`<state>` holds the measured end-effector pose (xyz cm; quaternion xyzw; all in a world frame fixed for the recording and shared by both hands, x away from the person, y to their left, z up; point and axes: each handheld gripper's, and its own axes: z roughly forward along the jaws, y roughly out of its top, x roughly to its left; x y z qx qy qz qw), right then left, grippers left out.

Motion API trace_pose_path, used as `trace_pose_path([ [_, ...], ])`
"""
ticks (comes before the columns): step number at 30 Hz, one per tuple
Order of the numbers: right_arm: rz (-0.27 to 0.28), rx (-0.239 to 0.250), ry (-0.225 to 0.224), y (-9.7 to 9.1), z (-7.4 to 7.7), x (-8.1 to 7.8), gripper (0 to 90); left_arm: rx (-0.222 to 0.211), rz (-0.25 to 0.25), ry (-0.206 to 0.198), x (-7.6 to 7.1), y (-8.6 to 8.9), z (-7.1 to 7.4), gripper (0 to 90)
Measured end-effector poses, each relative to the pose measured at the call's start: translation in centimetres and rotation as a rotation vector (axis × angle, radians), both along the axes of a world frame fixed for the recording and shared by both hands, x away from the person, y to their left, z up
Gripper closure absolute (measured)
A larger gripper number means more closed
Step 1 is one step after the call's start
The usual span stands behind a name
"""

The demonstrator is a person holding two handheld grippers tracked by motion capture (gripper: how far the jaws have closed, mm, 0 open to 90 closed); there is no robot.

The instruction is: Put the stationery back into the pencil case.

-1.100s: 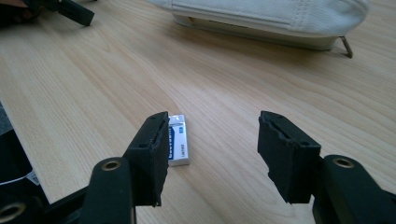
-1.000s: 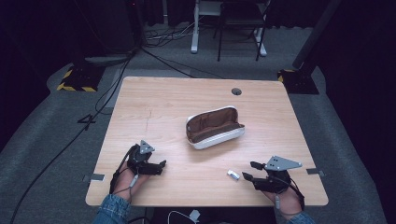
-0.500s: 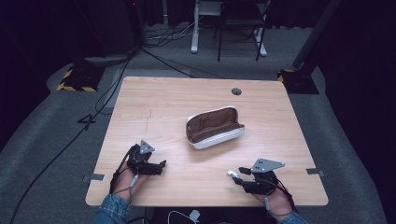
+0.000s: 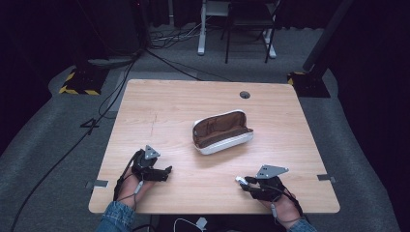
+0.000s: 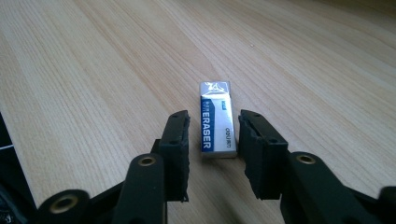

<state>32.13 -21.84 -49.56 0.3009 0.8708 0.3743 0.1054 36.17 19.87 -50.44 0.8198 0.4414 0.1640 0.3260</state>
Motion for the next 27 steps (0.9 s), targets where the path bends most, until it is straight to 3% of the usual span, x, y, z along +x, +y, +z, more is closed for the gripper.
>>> trace_pose_path([
  [6,0.007,-0.012,-0.016,0.0,0.0,-0.1,72.3,0.000,0.000,0.000,0.0,0.0,0.0,9.9],
  [14,0.014,-0.016,-0.020,0.1,0.1,-0.1,72.8,-0.001,0.001,0.000,0.0,0.0,0.0,9.9],
  [27,0.013,0.044,-0.067,-0.5,2.2,-0.4,72.9,-0.001,0.000,-0.001,0.0,0.0,0.0,9.9],
])
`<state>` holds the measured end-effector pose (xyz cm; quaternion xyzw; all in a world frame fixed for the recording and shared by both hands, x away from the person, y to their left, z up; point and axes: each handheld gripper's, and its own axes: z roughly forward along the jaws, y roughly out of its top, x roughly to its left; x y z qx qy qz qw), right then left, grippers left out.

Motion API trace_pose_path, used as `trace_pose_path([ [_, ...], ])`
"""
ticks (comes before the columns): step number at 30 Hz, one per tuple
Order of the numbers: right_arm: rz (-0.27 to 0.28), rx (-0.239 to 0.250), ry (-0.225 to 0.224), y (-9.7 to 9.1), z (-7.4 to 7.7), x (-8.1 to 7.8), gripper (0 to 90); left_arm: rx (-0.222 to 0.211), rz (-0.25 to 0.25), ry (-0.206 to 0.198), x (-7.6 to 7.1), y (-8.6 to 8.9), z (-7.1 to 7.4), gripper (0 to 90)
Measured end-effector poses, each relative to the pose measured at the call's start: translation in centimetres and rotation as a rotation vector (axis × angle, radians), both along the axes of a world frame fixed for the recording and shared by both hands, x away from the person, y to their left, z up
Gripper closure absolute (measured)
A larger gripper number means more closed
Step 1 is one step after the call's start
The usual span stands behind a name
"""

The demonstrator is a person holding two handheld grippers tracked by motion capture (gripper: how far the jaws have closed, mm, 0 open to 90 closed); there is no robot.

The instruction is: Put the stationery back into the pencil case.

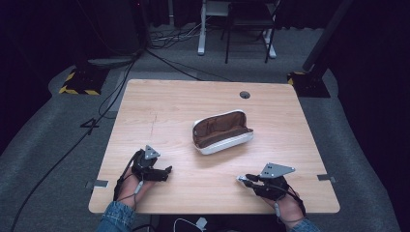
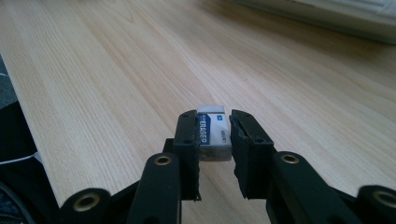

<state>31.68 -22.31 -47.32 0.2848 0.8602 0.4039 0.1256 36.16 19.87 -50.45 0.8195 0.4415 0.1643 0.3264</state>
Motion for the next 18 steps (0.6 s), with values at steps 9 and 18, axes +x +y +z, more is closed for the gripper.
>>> trace_pose_path([
  [9,-0.021,0.046,-0.030,-0.7,1.7,0.2,73.0,0.000,0.000,0.000,0.0,0.0,0.0,9.9],
  [18,-0.036,0.097,-0.067,-0.8,3.6,0.9,73.3,0.001,0.000,-0.001,0.0,0.0,0.0,9.9],
])
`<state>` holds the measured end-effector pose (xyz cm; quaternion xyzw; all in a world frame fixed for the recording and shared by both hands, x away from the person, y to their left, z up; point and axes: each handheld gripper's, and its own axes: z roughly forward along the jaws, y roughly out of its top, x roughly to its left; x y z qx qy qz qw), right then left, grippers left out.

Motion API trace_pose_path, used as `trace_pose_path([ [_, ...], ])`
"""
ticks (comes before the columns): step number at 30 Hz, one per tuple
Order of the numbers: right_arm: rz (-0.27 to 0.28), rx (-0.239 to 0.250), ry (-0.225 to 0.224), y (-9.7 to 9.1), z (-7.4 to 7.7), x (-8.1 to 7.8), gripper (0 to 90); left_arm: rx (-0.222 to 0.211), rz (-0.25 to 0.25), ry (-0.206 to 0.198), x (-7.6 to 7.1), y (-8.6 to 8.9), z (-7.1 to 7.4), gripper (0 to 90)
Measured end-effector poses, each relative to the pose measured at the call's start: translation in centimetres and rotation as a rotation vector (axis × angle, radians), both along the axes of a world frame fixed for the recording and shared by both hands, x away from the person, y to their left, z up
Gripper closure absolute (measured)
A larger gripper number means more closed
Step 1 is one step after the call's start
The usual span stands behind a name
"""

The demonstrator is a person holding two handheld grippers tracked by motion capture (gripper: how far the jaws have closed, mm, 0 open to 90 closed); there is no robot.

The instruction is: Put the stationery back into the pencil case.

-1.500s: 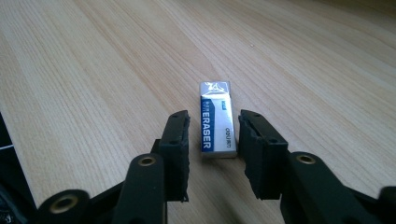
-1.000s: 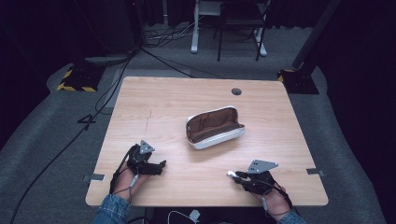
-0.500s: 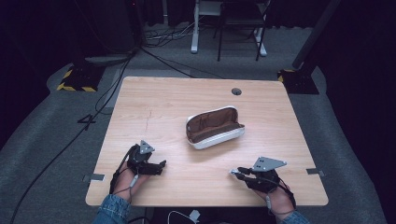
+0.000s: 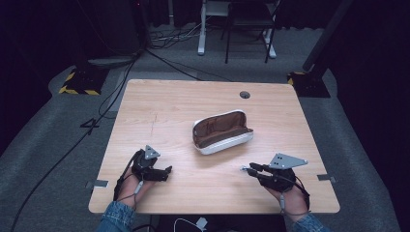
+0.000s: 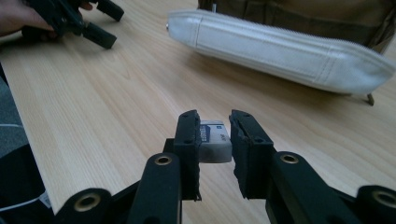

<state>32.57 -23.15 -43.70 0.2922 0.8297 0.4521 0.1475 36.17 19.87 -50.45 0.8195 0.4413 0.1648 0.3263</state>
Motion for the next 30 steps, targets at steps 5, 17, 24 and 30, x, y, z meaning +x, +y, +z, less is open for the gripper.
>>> trace_pose_path([
  [5,0.001,0.017,-0.016,0.3,0.9,0.5,73.4,0.000,0.000,0.001,0.0,0.0,0.0,9.9],
  [17,-0.003,0.056,-0.054,1.7,3.6,3.3,73.5,-0.001,0.001,0.001,0.0,0.0,0.0,9.9],
  [24,-0.016,0.059,-0.064,2.5,4.4,4.8,73.5,-0.002,0.001,0.000,0.0,0.0,0.0,9.9],
  [30,-0.026,0.058,-0.066,3.3,4.8,6.2,73.5,0.000,0.000,0.001,0.0,0.0,0.0,9.9],
])
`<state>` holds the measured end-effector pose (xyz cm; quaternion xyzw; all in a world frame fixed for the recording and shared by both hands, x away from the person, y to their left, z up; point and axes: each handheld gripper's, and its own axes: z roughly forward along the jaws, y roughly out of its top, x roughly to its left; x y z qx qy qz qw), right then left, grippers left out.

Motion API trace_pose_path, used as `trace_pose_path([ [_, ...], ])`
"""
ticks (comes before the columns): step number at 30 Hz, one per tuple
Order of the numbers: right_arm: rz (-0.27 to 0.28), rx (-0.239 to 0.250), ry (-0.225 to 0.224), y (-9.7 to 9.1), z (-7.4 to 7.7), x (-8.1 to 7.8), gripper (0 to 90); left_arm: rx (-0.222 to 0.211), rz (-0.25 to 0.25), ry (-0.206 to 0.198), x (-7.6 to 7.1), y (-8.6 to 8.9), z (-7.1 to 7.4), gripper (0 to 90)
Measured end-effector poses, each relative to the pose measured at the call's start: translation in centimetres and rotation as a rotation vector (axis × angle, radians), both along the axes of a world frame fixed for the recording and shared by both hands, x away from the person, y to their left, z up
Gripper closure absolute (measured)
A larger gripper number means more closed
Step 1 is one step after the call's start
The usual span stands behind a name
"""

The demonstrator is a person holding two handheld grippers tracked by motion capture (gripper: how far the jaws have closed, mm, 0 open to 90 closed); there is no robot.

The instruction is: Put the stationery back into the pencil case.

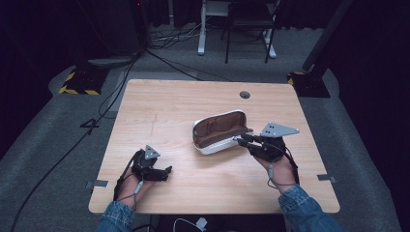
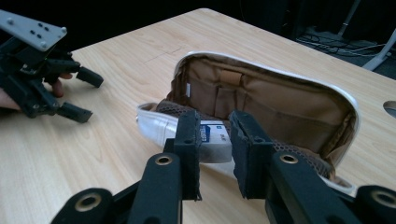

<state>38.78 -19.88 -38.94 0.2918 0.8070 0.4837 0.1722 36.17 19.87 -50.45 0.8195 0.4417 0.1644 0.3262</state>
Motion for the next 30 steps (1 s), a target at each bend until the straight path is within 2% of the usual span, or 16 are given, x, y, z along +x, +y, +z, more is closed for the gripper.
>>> trace_pose_path([
  [10,-0.029,0.002,0.035,1.3,0.1,2.8,73.5,0.000,0.000,0.000,0.0,0.0,0.0,9.9],
  [13,-0.042,-0.014,0.051,1.8,-0.2,4.2,73.5,0.000,-0.001,0.000,0.0,0.0,0.0,9.9],
  [21,-0.063,-0.059,0.073,3.2,-0.7,6.4,73.5,0.000,-0.002,0.000,0.0,0.0,0.0,9.9],
  [30,-0.079,-0.097,0.108,4.2,-1.8,8.0,73.5,0.000,-0.003,-0.001,0.0,0.0,0.0,9.9],
])
